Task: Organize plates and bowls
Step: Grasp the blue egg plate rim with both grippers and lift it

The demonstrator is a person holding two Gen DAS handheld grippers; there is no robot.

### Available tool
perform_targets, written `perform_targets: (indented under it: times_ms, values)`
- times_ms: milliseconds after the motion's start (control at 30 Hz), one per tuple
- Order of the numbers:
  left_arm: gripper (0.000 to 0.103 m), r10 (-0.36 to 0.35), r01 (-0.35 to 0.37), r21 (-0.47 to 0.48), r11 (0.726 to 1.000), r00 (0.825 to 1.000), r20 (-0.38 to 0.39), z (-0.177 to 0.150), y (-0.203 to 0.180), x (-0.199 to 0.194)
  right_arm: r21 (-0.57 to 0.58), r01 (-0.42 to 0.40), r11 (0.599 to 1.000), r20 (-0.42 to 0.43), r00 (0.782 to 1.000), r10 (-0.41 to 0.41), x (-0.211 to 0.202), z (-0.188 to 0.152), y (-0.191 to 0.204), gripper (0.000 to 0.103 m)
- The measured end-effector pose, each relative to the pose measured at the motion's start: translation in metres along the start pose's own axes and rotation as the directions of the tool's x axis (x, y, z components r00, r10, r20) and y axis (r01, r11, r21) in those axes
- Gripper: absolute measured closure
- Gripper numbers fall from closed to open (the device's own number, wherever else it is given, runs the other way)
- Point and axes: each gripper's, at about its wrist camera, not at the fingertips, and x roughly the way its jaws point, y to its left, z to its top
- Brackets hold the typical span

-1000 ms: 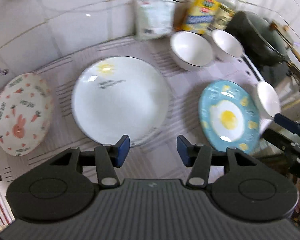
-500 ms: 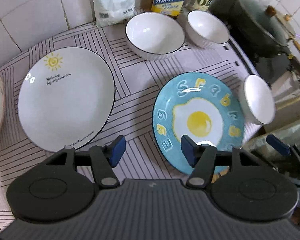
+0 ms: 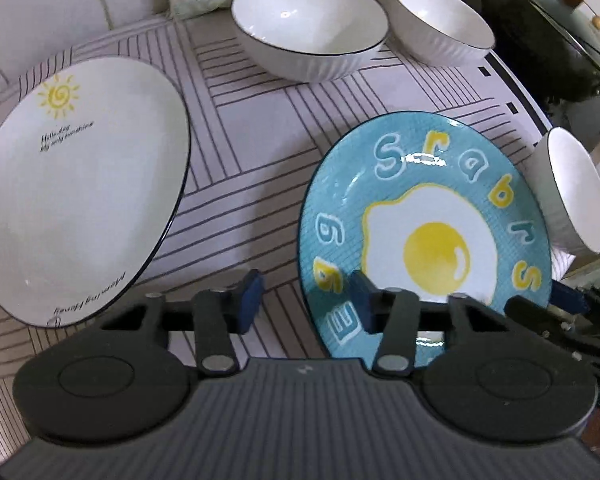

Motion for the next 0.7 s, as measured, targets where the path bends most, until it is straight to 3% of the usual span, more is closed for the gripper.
perform_targets:
  times_ms: [200, 433, 700]
  values:
    - [0.068, -0.007, 0.008, -0.032, 0.999, 1.000, 0.019, 0.001, -0.003, 0.001, 0.033, -0.039, 0.999, 0.015, 0.999, 0.039, 0.004, -0.001, -0.008, 0.053]
    - [0.086, -0.037, 0.039, -0.066, 0.997, 0.999, 0.019, 0.005, 0.003, -0.001, 0.060, -0.047, 0.997, 0.006, 0.999, 0.046, 0.013, 0.002, -0.010, 0.073]
    - [0.088, -0.046, 0.054, -0.103, 0.993, 0.996, 0.077, -0.003, 0.007, -0.001, 0.085, -0.062, 0.994, 0.016, 0.998, 0.061, 0.019, 0.004, -0.018, 0.080]
